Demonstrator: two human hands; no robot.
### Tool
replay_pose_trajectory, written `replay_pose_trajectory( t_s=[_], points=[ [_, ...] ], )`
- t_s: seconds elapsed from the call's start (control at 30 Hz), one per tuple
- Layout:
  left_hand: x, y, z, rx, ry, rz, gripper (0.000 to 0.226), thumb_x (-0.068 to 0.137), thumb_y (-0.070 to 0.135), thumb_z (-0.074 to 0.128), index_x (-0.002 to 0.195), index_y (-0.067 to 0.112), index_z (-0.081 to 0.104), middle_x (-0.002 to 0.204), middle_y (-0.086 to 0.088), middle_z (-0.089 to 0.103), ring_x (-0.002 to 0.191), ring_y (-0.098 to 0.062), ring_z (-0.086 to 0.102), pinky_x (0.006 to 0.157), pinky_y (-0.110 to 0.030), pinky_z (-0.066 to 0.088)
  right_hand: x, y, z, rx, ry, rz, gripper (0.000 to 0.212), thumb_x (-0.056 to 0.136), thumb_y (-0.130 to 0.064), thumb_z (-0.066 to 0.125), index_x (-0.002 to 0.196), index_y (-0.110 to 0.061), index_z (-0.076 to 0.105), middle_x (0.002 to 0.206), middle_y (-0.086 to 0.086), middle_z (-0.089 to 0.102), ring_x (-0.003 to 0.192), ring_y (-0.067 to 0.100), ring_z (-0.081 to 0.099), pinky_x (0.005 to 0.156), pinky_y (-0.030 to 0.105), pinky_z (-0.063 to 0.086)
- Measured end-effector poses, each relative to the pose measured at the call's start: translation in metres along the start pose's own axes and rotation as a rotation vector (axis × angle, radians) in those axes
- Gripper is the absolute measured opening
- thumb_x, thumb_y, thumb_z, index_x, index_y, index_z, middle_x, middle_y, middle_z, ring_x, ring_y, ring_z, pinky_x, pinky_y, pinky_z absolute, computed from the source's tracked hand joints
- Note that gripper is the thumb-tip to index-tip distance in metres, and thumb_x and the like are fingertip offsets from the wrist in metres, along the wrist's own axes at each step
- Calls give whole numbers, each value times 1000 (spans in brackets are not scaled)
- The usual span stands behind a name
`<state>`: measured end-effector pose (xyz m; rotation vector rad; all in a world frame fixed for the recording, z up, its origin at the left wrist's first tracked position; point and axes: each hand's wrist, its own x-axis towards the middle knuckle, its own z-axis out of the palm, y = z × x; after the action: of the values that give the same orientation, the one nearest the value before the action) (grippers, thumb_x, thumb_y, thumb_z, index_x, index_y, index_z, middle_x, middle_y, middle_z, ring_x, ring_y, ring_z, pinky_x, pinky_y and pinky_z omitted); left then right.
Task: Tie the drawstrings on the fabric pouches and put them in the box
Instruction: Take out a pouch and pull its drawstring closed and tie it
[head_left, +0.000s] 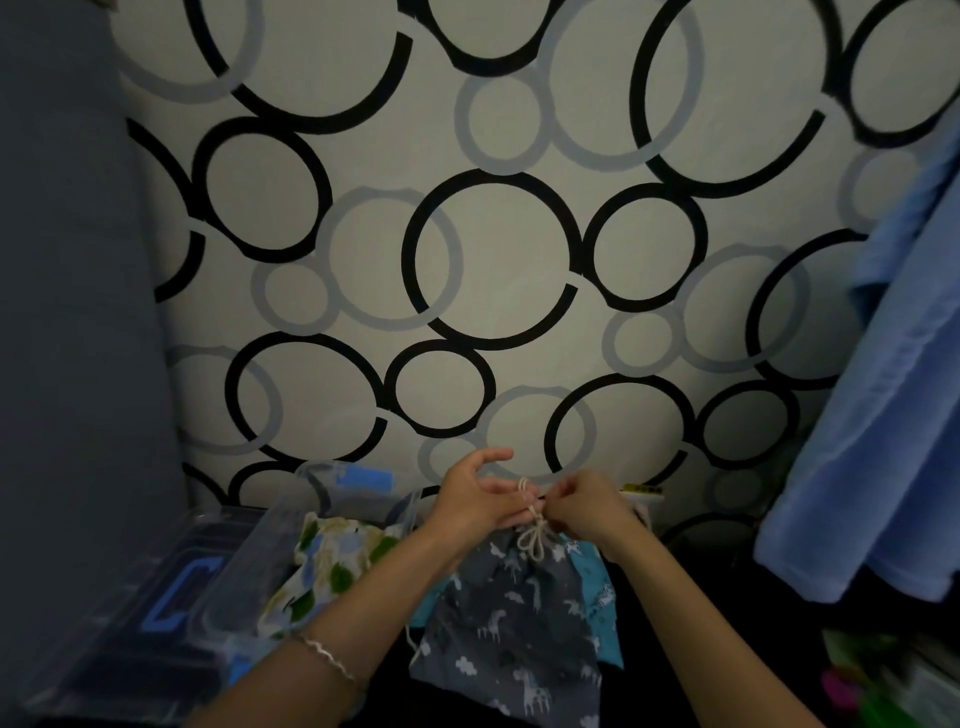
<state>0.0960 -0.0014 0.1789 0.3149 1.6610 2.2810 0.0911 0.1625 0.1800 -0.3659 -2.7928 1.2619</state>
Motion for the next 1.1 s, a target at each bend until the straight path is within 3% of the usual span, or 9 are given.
replay_pose_trajectory(
  t_s=[0.1,0.23,0.33,0.47,0.63,0.83,0.97,1.1],
  points=[
    [3,-5,-1,20,36,17,54,81,-8,69,128,8,48,101,-23,69,79,-19,73,67,-24,58,-4,-1,5,-180,138,-153,22,78,-8,67,65,-21,55,67,-2,61,70,19,61,67,35,51],
    [5,-4,-1,43,73,69,48,81,-3,72,123,11,52,101,-21,70,80,-18,73,66,-22,58,-10,-7,4,-116,294,-316,19,85,-8,66,73,-19,57,70,-1,61,68,15,59,57,23,46],
    [10,-1,-2,221,90,204,44,82,3,72,122,15,58,96,-11,75,85,-14,73,72,-22,58,-16,-15,-1,143,177,-344,13,87,-14,71,81,-9,60,79,8,67,70,16,63,57,19,50],
    [20,3,-3,294,81,302,45,82,4,72,123,20,60,93,-9,76,83,-12,72,78,-26,57,-20,-20,-8,404,-59,-302,21,85,-5,72,97,4,57,84,15,70,67,9,68,59,16,52],
    [25,-3,-4,366,14,334,51,85,2,69,129,24,58,105,-8,74,97,-14,71,87,-35,58,-20,-11,-13,530,-228,-266,17,89,-2,64,101,-2,52,85,11,73,82,19,70,75,26,55],
    [24,-8,-3,470,-97,293,70,87,8,68,145,33,38,120,-7,68,104,-10,68,93,-34,55,-19,4,-11,573,-255,-262,15,91,-2,61,101,-4,50,81,8,69,82,19,68,81,29,52],
    [27,-12,-5,581,-74,295,80,82,18,74,146,40,31,105,-5,73,91,-13,70,89,-39,57,-19,8,-8,557,-211,-284,17,89,0,64,101,-2,52,76,8,70,74,18,69,73,26,53],
    [31,-7,-8,526,-34,139,77,80,13,77,143,21,33,92,-19,71,86,-29,70,80,-38,59,-22,7,-7,436,-125,-316,19,86,-3,69,102,-8,61,72,7,72,68,16,69,68,23,54]
  ],
)
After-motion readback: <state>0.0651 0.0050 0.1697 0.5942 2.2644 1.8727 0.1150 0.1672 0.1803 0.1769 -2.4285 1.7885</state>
